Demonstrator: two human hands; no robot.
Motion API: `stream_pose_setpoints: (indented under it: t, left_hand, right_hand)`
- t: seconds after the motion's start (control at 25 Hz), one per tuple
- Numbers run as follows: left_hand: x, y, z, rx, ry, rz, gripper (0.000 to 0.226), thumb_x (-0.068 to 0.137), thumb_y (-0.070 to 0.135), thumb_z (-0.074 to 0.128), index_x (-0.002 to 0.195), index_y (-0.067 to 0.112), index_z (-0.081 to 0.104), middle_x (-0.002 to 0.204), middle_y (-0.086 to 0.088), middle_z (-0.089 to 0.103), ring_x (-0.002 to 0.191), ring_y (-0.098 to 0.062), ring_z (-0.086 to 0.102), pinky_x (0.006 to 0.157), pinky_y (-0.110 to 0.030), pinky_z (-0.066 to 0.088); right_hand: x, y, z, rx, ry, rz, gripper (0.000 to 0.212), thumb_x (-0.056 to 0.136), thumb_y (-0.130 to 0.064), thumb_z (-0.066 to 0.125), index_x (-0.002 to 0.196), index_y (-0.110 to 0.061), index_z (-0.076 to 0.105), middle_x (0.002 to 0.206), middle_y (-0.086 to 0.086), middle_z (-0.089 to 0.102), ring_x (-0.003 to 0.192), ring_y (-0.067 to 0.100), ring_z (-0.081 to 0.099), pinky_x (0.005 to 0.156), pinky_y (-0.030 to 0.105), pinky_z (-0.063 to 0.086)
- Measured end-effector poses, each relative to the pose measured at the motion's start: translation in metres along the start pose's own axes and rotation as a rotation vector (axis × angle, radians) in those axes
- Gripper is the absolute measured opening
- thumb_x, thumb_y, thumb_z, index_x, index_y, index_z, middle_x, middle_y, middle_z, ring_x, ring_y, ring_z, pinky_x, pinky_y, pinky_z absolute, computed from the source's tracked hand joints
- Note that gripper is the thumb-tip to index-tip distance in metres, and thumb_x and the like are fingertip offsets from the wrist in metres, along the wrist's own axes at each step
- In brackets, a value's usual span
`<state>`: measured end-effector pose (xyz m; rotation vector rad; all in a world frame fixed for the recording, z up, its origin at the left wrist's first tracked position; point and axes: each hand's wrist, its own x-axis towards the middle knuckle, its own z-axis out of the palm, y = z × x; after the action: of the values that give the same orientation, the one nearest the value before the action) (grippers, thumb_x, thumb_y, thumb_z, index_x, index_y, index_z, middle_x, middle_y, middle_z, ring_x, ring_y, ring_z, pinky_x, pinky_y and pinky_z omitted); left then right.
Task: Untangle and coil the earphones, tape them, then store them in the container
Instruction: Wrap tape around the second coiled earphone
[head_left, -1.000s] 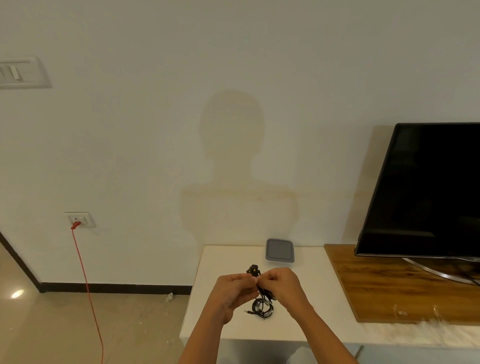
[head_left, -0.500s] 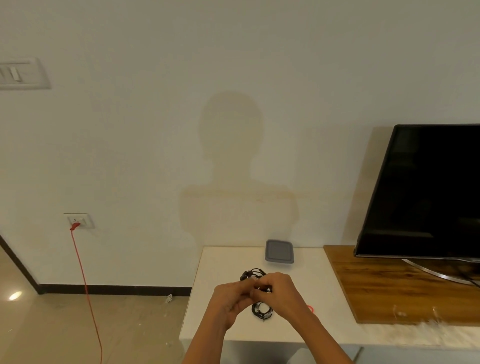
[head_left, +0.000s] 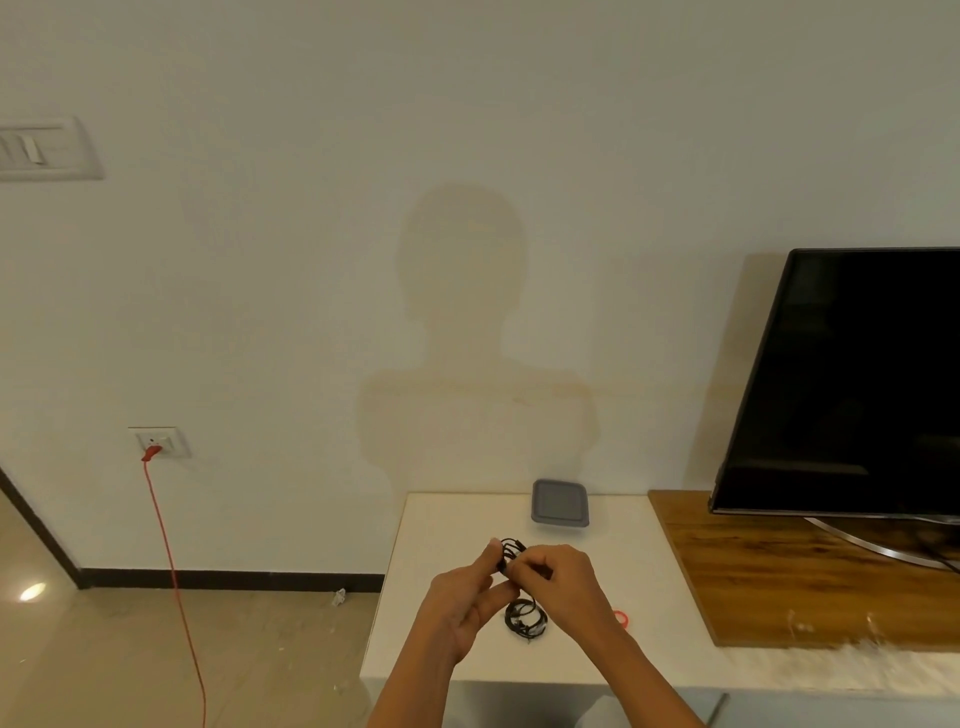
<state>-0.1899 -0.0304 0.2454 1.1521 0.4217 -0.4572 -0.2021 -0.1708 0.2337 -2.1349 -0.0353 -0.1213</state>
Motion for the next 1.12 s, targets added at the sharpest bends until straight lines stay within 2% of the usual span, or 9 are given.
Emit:
stream_pose_setpoints:
  t: [0.12, 0.24, 0.36, 0.44, 0.56, 0.72, 0.96, 1.12]
  left_hand:
    - [0.000, -0.002, 0.001, -0.011, -0.008, -0.009, 0.019, 0.086, 0.009, 0.068, 0.097, -0.006, 0.068, 0.086, -0.019, 0.074, 0.083, -0.031, 0.073, 0.066, -0.032, 0.059]
    - [0.000, -0.004, 0.005, -0.029, 0.000, 0.008, 0.010, 0.088, 0.003, 0.064, 0.091, -0.006, 0.068, 0.087, -0.022, 0.074, 0.082, -0.032, 0.073, 0.069, -0.034, 0.060]
    - [-0.002, -0.003, 0.006, -0.085, -0.006, 0.012, 0.010, 0.089, 0.002, 0.061, 0.092, -0.005, 0.068, 0.088, -0.023, 0.073, 0.083, -0.032, 0.073, 0.072, -0.035, 0.060]
    - [-0.003, -0.003, 0.006, -0.133, -0.025, 0.004, 0.012, 0.089, 0.001, 0.061, 0.095, -0.006, 0.068, 0.091, -0.025, 0.073, 0.083, -0.034, 0.073, 0.069, -0.034, 0.061]
    - [-0.005, -0.002, 0.006, -0.177, -0.029, 0.000, 0.012, 0.088, 0.001, 0.062, 0.096, -0.007, 0.067, 0.091, -0.026, 0.072, 0.080, -0.033, 0.073, 0.067, -0.034, 0.061]
    - [-0.007, -0.002, 0.004, -0.173, -0.014, 0.013, 0.012, 0.087, 0.002, 0.063, 0.095, -0.007, 0.067, 0.091, -0.025, 0.073, 0.082, -0.033, 0.073, 0.064, -0.032, 0.062]
    - [-0.009, -0.005, 0.005, -0.194, -0.058, -0.006, 0.016, 0.089, 0.004, 0.061, 0.100, -0.007, 0.067, 0.096, -0.025, 0.072, 0.091, -0.035, 0.071, 0.074, -0.036, 0.060]
    - [-0.008, -0.004, 0.009, -0.182, -0.063, 0.002, 0.019, 0.092, 0.006, 0.058, 0.104, -0.006, 0.066, 0.097, -0.024, 0.072, 0.089, -0.033, 0.072, 0.070, -0.034, 0.061]
  right_hand:
    - [-0.001, 0.003, 0.004, -0.008, 0.045, -0.031, 0.017, 0.088, -0.022, 0.062, 0.081, -0.018, 0.076, 0.071, -0.002, 0.071, 0.069, 0.011, 0.062, 0.065, 0.021, 0.049]
    - [-0.004, 0.004, 0.010, -0.004, 0.136, -0.067, 0.015, 0.088, -0.019, 0.063, 0.083, -0.021, 0.077, 0.073, -0.012, 0.070, 0.076, 0.012, 0.066, 0.070, 0.023, 0.054]
    - [-0.006, 0.000, 0.013, 0.033, 0.193, -0.098, 0.021, 0.087, -0.014, 0.064, 0.084, -0.033, 0.073, 0.071, -0.031, 0.066, 0.083, 0.000, 0.064, 0.071, 0.014, 0.052]
    - [-0.008, -0.003, 0.012, 0.060, 0.183, -0.119, 0.031, 0.088, -0.011, 0.063, 0.086, -0.042, 0.063, 0.079, -0.037, 0.065, 0.085, -0.005, 0.064, 0.072, 0.010, 0.050]
    - [-0.009, -0.003, 0.012, 0.045, 0.162, -0.188, 0.034, 0.090, -0.011, 0.060, 0.086, -0.044, 0.060, 0.086, -0.029, 0.067, 0.083, 0.002, 0.064, 0.073, 0.015, 0.051]
    - [-0.011, -0.005, 0.012, 0.055, 0.124, -0.205, 0.031, 0.087, -0.016, 0.066, 0.089, -0.046, 0.061, 0.092, -0.032, 0.066, 0.089, 0.000, 0.063, 0.078, 0.010, 0.049]
    - [-0.010, -0.003, 0.013, 0.107, 0.222, -0.164, 0.023, 0.086, -0.011, 0.066, 0.079, -0.033, 0.069, 0.083, -0.021, 0.069, 0.079, 0.002, 0.065, 0.069, 0.009, 0.049]
    - [-0.012, -0.008, 0.017, 0.166, 0.310, -0.084, 0.030, 0.085, -0.013, 0.068, 0.072, -0.039, 0.067, 0.077, -0.020, 0.070, 0.075, 0.002, 0.066, 0.065, 0.011, 0.050]
